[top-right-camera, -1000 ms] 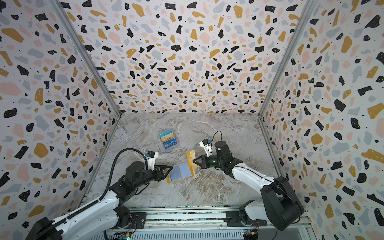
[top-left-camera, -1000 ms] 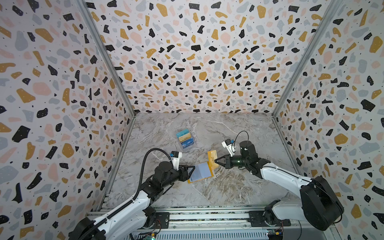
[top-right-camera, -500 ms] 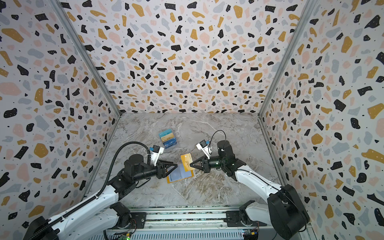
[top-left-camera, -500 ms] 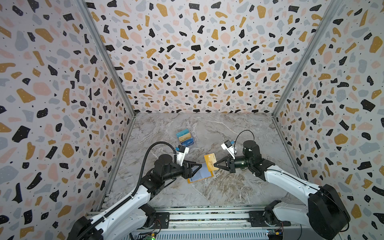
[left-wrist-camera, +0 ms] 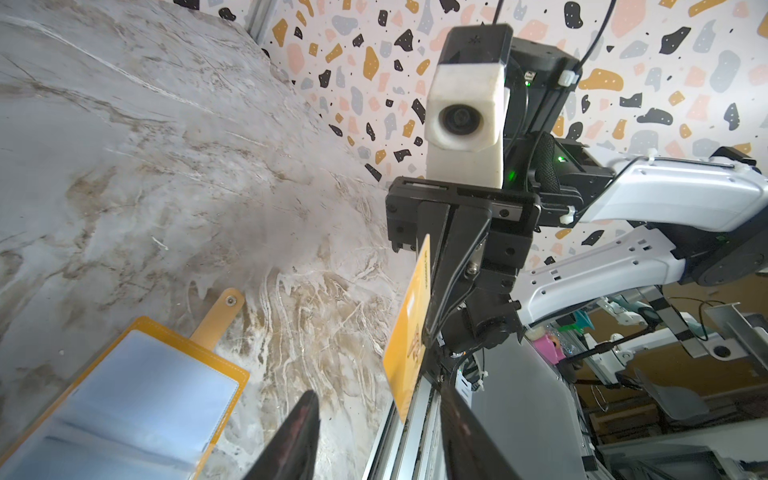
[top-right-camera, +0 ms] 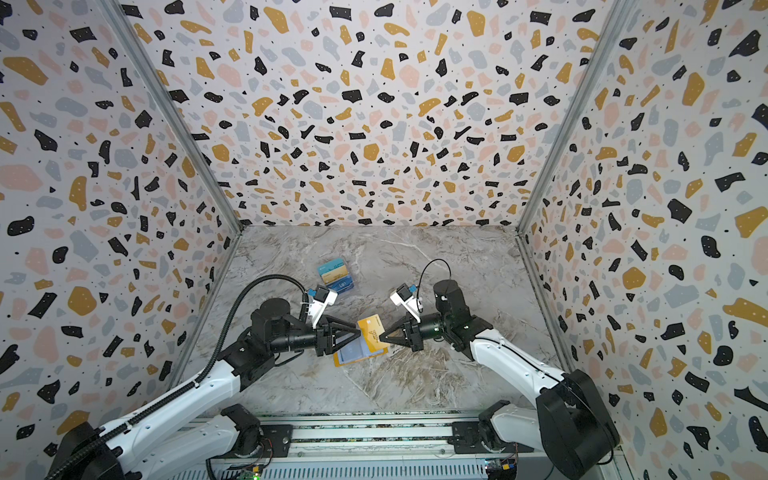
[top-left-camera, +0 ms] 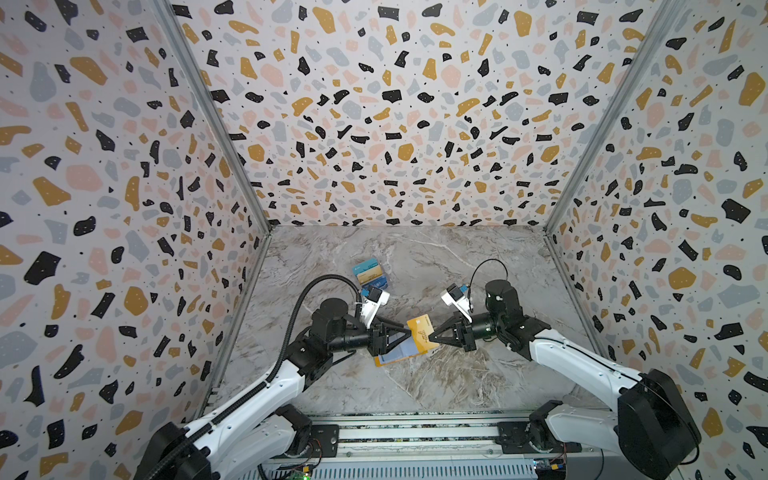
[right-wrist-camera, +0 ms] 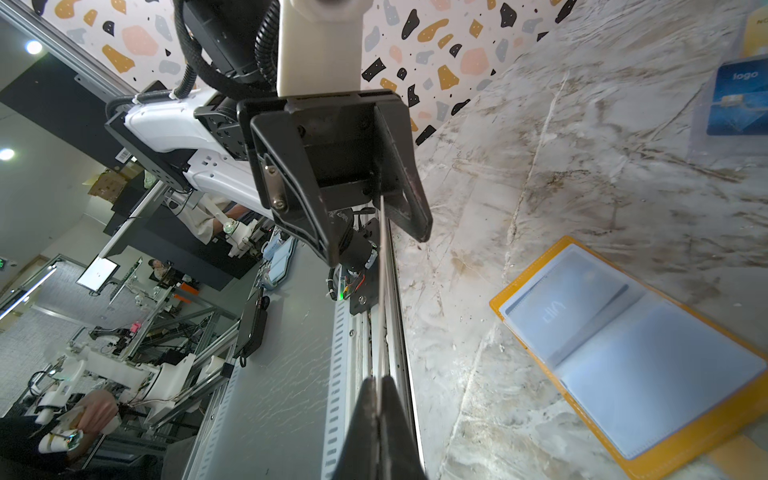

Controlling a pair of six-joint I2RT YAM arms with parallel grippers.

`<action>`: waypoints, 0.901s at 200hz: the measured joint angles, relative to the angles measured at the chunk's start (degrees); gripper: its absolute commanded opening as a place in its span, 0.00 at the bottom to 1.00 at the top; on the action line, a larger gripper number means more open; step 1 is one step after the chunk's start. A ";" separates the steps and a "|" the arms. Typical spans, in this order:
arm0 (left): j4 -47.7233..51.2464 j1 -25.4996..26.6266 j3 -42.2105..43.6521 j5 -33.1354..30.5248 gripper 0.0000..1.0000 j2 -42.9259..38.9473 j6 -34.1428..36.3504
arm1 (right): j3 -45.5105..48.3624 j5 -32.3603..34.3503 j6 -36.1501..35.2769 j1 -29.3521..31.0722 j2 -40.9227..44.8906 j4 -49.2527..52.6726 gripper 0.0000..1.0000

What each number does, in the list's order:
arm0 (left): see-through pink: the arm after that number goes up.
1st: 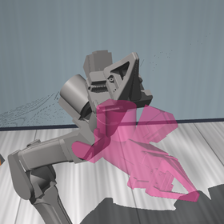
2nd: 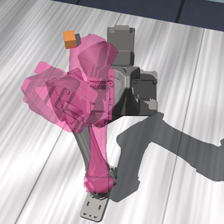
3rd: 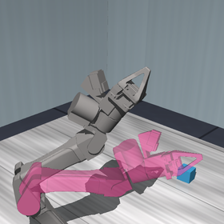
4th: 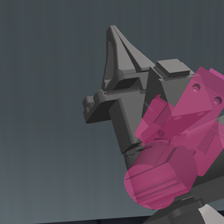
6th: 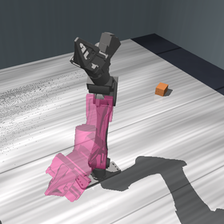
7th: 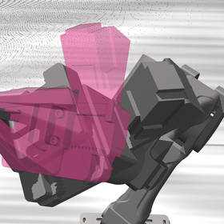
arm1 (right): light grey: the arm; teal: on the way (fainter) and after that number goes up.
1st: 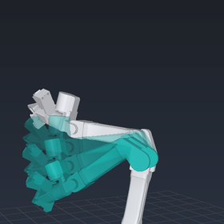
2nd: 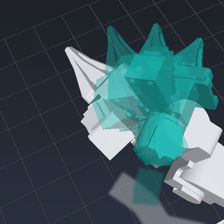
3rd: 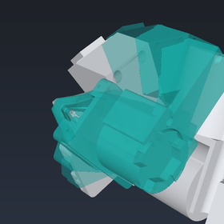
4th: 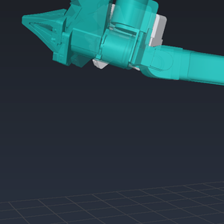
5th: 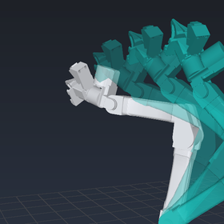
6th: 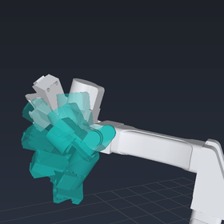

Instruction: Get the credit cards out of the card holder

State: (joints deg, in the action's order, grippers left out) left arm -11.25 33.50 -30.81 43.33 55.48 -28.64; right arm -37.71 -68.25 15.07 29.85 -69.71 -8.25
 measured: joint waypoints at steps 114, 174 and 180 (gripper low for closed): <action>1.16 0.00 -0.22 6.40 0.31 0.96 2.32 | -2.16 -1.55 -3.93 2.75 -3.61 4.02 0.00; 3.67 0.00 -0.52 7.23 0.26 0.87 4.00 | -3.10 -1.20 -5.44 3.80 -4.39 5.51 0.00; 3.89 0.00 -0.68 7.23 0.25 0.87 4.11 | -3.10 -1.18 -5.57 3.89 -4.48 5.75 0.00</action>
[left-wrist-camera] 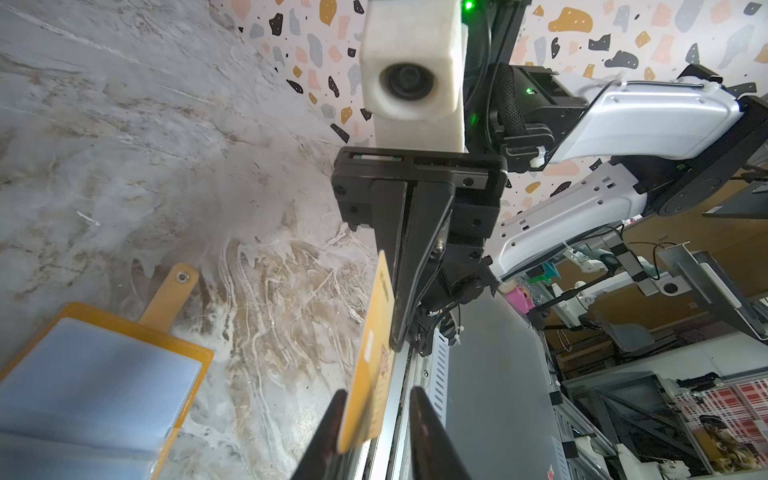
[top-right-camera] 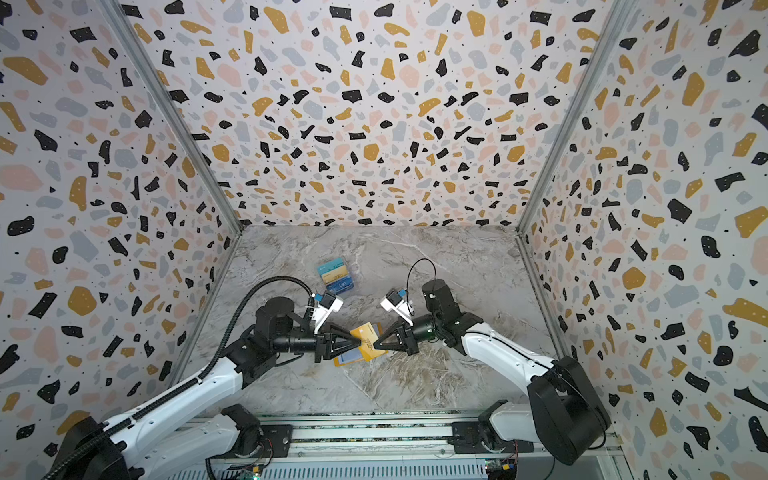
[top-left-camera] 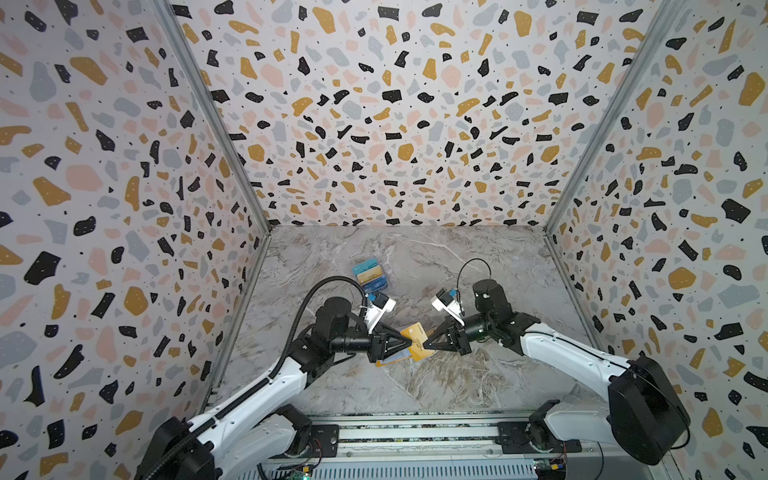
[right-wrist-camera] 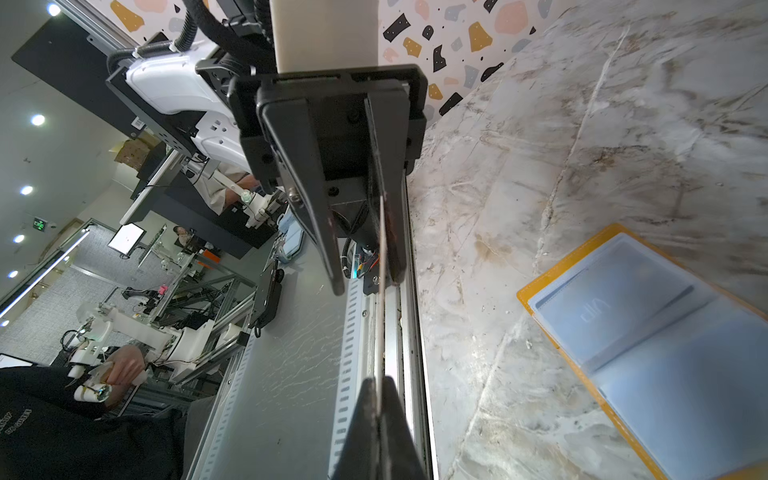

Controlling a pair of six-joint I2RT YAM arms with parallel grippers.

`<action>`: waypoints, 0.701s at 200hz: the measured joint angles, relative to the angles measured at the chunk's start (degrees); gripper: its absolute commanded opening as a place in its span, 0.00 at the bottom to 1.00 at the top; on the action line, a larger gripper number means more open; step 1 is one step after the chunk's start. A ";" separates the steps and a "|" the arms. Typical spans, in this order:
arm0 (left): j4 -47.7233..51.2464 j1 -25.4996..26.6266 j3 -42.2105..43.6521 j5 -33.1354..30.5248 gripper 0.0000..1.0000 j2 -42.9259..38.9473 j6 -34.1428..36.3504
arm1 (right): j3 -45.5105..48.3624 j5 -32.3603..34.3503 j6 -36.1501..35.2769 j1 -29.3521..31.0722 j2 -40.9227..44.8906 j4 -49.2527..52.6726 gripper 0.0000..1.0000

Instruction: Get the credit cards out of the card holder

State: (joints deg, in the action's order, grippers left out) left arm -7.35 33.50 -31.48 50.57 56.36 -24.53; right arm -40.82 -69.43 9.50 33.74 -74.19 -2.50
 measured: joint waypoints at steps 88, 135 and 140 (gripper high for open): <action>0.20 -0.02 -0.39 1.03 0.09 0.02 1.36 | -0.66 0.04 -1.77 0.79 -0.15 2.03 0.00; 0.37 -0.04 -0.39 0.98 0.01 0.02 1.40 | -0.72 1.64 -2.05 0.79 -0.15 2.32 0.19; 0.37 -0.04 -0.39 0.92 0.01 0.02 1.38 | -0.72 2.01 -2.01 0.79 -0.15 2.47 0.21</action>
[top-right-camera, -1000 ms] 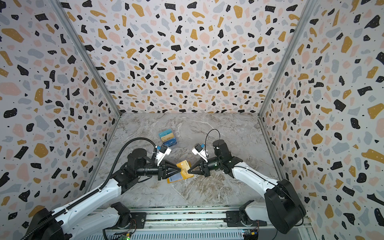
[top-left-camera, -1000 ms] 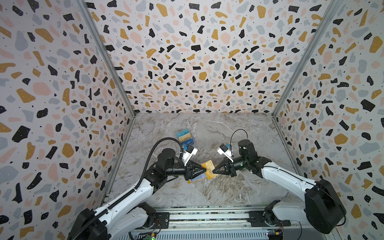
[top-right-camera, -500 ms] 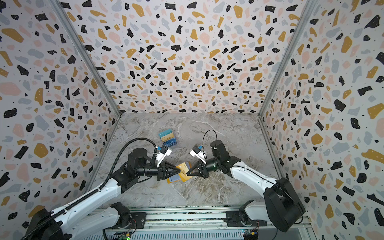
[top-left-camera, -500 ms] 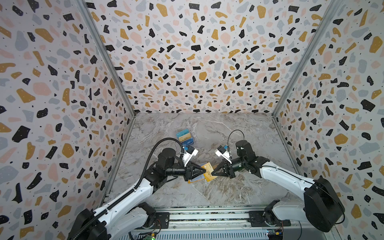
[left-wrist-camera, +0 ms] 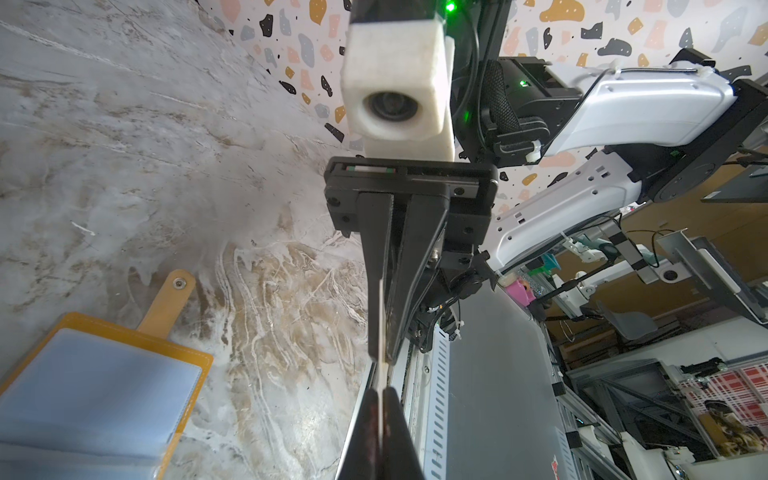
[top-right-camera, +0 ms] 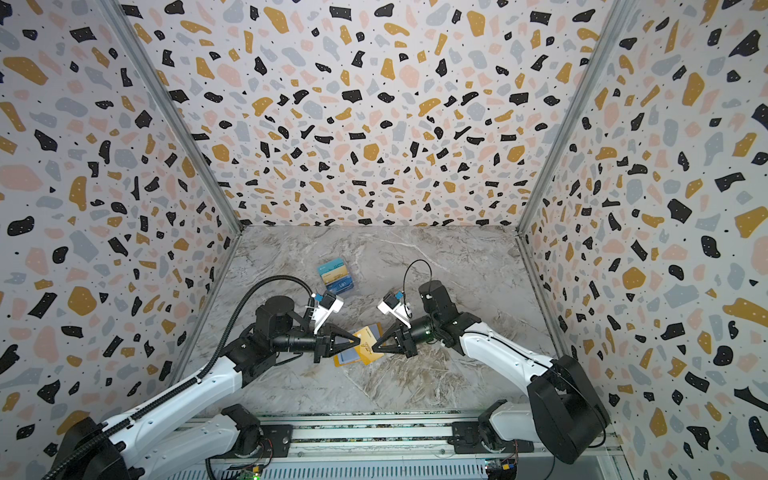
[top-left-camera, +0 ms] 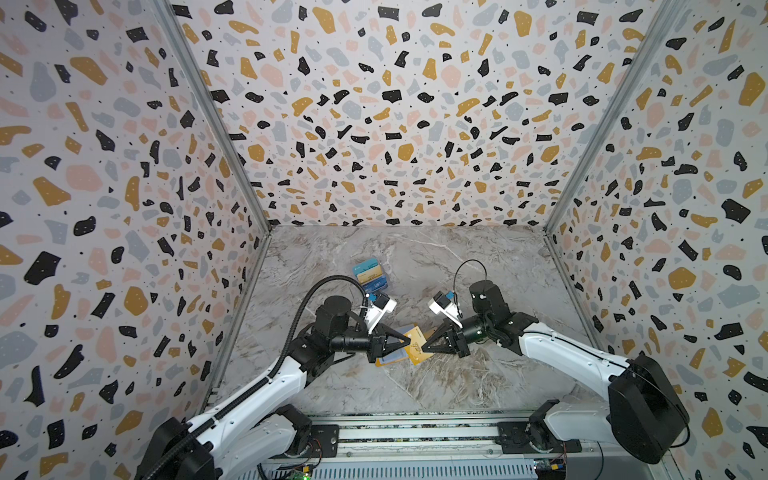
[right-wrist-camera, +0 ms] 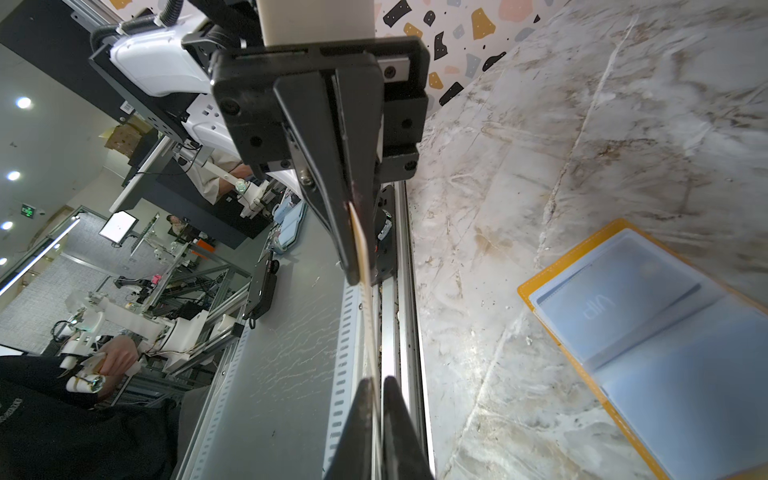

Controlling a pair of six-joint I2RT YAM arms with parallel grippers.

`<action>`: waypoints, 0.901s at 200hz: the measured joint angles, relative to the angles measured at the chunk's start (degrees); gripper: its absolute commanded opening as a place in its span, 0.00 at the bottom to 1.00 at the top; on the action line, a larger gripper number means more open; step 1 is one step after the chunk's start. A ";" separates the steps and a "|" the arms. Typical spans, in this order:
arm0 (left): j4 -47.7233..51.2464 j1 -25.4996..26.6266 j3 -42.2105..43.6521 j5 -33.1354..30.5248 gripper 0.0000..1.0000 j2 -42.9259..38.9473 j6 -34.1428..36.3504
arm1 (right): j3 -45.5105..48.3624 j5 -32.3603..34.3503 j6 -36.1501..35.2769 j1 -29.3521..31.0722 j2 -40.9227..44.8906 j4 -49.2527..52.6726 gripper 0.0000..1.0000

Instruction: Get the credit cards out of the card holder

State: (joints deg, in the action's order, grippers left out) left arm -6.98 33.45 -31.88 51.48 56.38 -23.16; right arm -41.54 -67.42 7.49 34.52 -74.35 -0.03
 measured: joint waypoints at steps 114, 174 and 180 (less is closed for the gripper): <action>-9.75 0.00 3.37 -8.17 0.00 -0.61 -7.80 | 0.07 4.07 2.89 -2.34 4.90 -1.68 0.68; -24.92 -0.02 7.72 -17.44 0.00 -2.10 -19.98 | 10.80 11.06 21.07 -2.67 9.16 -25.46 0.80; -27.08 -0.02 8.26 -18.43 0.00 -2.10 -21.33 | 12.37 11.96 23.67 -2.67 9.16 -28.89 0.81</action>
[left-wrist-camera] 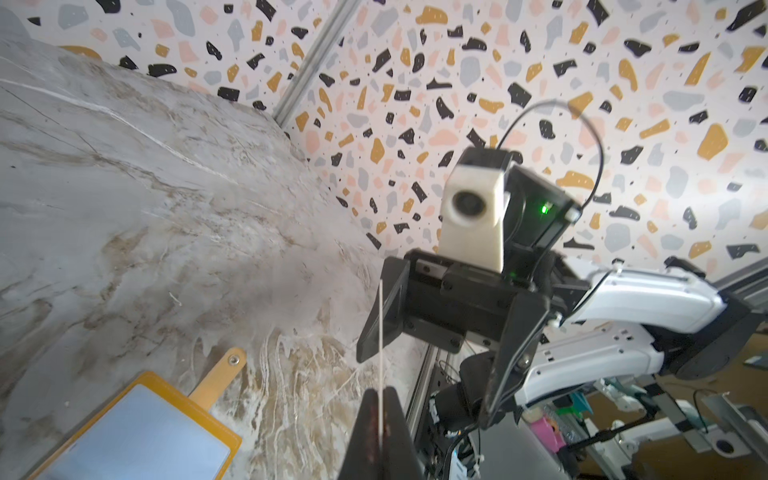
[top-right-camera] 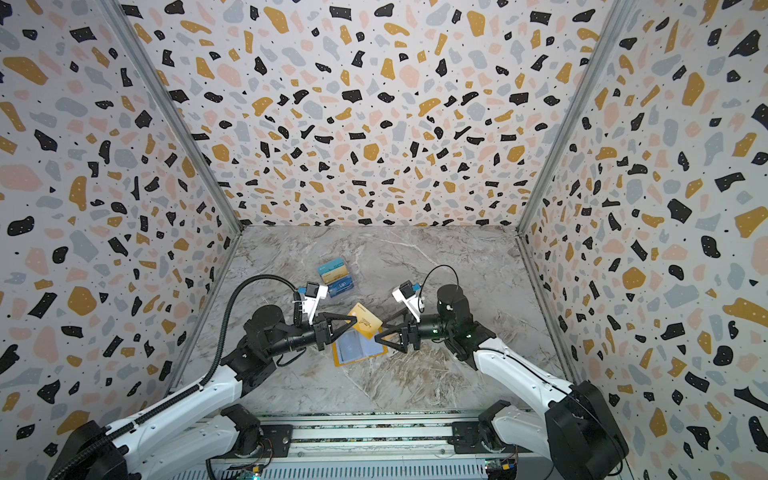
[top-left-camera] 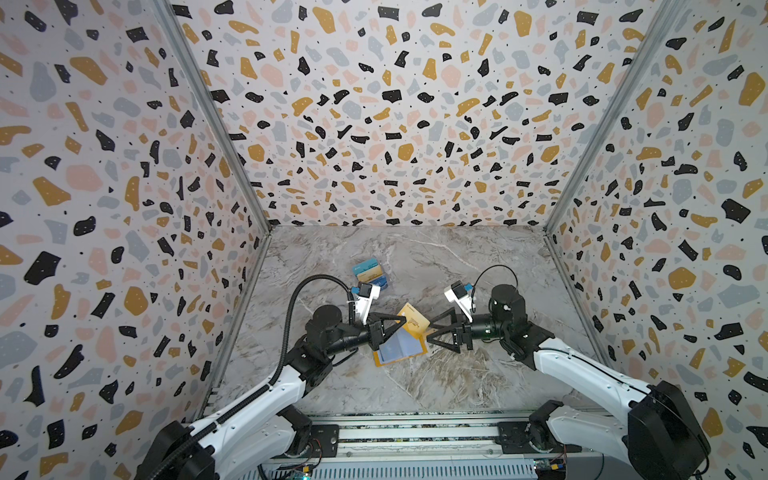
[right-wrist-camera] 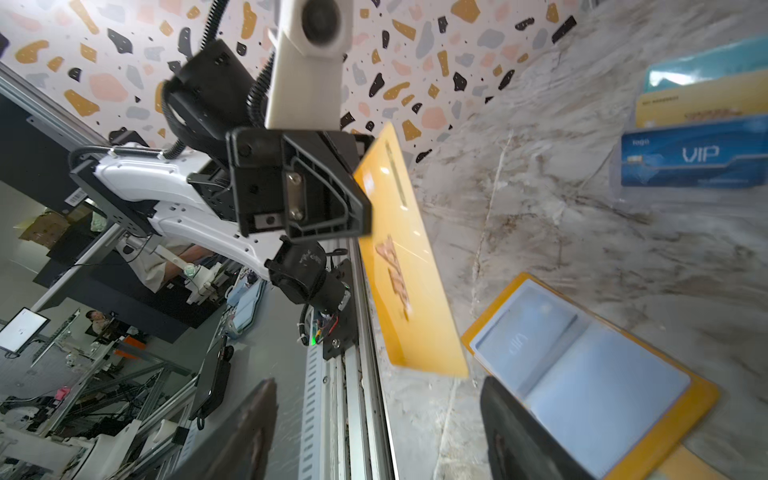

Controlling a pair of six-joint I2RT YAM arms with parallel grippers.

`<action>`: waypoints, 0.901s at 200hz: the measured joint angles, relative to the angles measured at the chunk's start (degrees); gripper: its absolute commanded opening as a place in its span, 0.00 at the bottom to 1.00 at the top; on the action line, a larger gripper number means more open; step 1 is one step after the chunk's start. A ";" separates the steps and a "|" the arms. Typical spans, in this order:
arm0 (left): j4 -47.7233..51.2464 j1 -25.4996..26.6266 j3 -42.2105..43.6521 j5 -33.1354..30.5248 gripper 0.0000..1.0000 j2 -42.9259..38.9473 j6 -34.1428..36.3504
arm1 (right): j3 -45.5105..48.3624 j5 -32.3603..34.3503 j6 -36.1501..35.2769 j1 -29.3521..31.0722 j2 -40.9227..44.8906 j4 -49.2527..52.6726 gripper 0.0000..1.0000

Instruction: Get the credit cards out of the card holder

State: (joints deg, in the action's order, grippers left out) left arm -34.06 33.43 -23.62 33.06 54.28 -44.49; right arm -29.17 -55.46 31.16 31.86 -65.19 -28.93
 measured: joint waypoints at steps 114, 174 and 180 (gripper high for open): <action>-23.80 0.00 9.77 -10.91 0.00 -0.31 -13.70 | 6.08 10.71 19.52 2.32 -1.60 -30.82 0.63; -30.53 0.00 10.91 -11.34 0.00 -0.31 -16.65 | 3.54 11.26 22.91 4.66 -7.48 -36.37 0.49; -30.75 0.00 11.02 -11.34 0.00 -0.33 -16.79 | 2.97 11.30 22.97 5.03 -7.93 -36.70 0.49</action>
State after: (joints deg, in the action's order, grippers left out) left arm -64.82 33.43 -12.60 21.71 53.95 -61.28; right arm -26.20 -44.16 54.13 36.88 -73.12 -65.63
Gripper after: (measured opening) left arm 0.047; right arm 0.497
